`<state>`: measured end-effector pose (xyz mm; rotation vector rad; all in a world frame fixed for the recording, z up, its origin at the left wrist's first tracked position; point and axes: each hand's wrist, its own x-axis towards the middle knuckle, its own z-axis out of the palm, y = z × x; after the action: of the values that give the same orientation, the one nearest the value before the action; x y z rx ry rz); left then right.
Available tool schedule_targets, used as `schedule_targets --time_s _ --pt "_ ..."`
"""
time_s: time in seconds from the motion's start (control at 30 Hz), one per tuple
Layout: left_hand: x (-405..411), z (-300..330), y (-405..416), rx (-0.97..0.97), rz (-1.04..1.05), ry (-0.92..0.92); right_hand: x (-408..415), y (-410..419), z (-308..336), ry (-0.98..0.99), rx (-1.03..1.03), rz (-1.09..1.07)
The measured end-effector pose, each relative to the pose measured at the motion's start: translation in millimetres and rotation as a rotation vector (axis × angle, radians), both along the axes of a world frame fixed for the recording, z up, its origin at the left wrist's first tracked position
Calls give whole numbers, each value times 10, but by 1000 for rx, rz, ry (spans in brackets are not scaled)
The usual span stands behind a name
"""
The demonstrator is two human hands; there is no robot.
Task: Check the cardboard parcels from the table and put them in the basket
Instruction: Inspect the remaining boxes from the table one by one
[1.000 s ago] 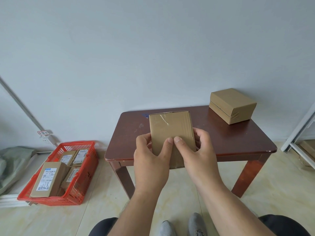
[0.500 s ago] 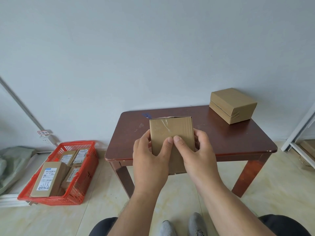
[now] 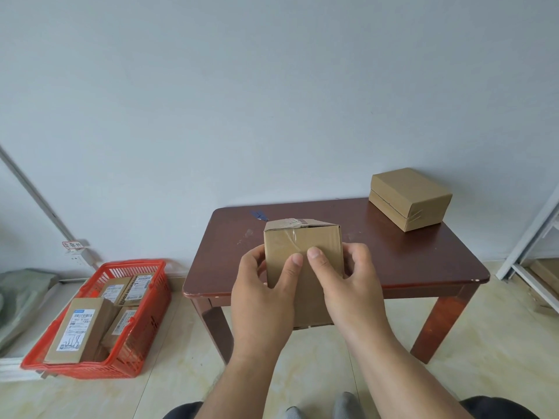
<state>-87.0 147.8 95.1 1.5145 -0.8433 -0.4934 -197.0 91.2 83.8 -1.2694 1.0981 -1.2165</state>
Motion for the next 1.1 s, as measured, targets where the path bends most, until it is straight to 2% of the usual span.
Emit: schedule_targets --time_s 0.2,0.53,0.9,1.1 --pt "25 28 -8 20 15 9 -13 29 -5 48 -22 -5" --pt "-12 -7 38 35 -17 -114 -7 24 64 58 25 -15" --pt "8 31 56 56 -80 100 -6 120 95 10 68 39" --pt "-2 6 38 45 -89 103 9 148 51 24 80 65"
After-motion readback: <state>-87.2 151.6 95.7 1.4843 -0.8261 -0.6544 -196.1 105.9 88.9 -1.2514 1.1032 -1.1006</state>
